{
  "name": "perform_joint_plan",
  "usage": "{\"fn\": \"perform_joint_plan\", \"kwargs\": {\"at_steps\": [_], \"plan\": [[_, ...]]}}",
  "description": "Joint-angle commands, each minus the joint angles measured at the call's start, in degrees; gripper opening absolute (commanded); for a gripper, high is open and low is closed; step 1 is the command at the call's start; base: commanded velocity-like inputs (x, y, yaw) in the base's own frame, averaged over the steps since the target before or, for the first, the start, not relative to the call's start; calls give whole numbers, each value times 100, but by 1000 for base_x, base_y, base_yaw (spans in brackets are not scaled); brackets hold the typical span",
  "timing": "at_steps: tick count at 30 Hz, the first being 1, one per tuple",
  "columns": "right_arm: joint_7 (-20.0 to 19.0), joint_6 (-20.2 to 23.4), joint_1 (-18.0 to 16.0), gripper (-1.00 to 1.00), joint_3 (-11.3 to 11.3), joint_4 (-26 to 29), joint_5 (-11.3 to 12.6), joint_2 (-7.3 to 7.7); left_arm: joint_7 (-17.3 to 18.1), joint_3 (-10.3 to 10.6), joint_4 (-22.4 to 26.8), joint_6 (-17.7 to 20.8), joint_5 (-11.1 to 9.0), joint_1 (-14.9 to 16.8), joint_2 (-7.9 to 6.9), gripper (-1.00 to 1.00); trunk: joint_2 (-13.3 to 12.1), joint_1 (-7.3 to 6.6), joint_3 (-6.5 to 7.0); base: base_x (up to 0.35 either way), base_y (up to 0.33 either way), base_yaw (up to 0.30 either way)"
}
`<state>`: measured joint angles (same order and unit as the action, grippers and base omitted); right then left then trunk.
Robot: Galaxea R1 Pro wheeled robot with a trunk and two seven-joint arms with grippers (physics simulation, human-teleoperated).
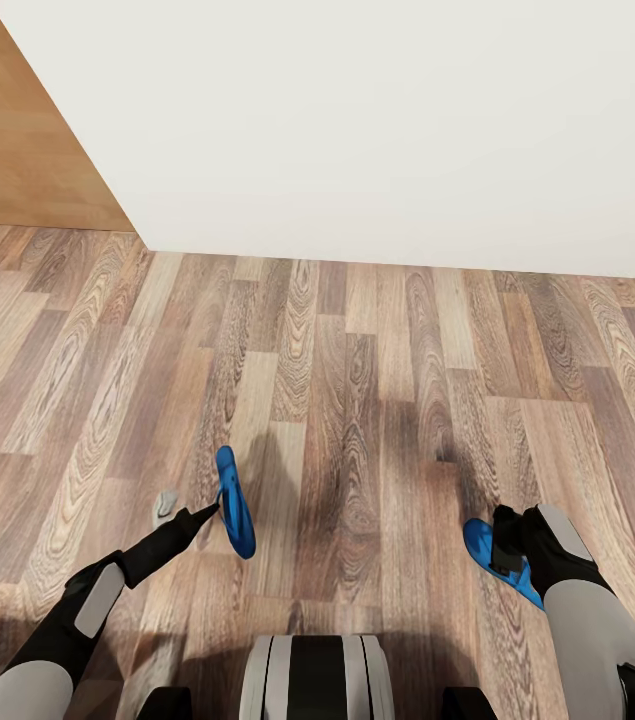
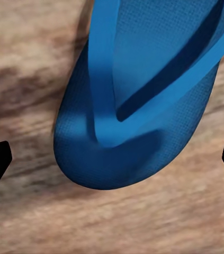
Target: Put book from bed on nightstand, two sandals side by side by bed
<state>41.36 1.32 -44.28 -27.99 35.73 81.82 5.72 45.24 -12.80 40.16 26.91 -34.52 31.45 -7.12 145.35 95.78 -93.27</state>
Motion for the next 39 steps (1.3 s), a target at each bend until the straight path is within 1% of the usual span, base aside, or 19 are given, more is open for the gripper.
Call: {"fn": "perform_joint_plan", "kwargs": {"at_steps": [1,16,25,27,33,39], "plan": [[23,13,-2,100,-14,7,12,-1,-15,-5,-3,26,-18,2,0,-100,1,-1,-3,0,0,0],[21,6,-2,100,-14,4,6,-1,-15,-3,-35,8,-15,2,0,-100,1,-1,-3,0,0,0],[21,-105,-2,100,-14,1,-22,-1,-15,-3,-35,8,-17,2,0,-100,1,-1,-3,0,0,0],[21,-171,-2,100,-14,1,-24,-1,-15,-3,-35,8,-18,2,0,-100,1,-1,-3,0,0,0],[29,-737,-2,100,-14,-5,-26,-1,-15,-4,-35,8,-17,2,0,-100,1,-1,-3,0,0,0],[30,-835,-2,100,-14,-5,-26,-1,-15,-3,-35,8,-17,2,0,-100,1,-1,-3,0,0,0]]}}
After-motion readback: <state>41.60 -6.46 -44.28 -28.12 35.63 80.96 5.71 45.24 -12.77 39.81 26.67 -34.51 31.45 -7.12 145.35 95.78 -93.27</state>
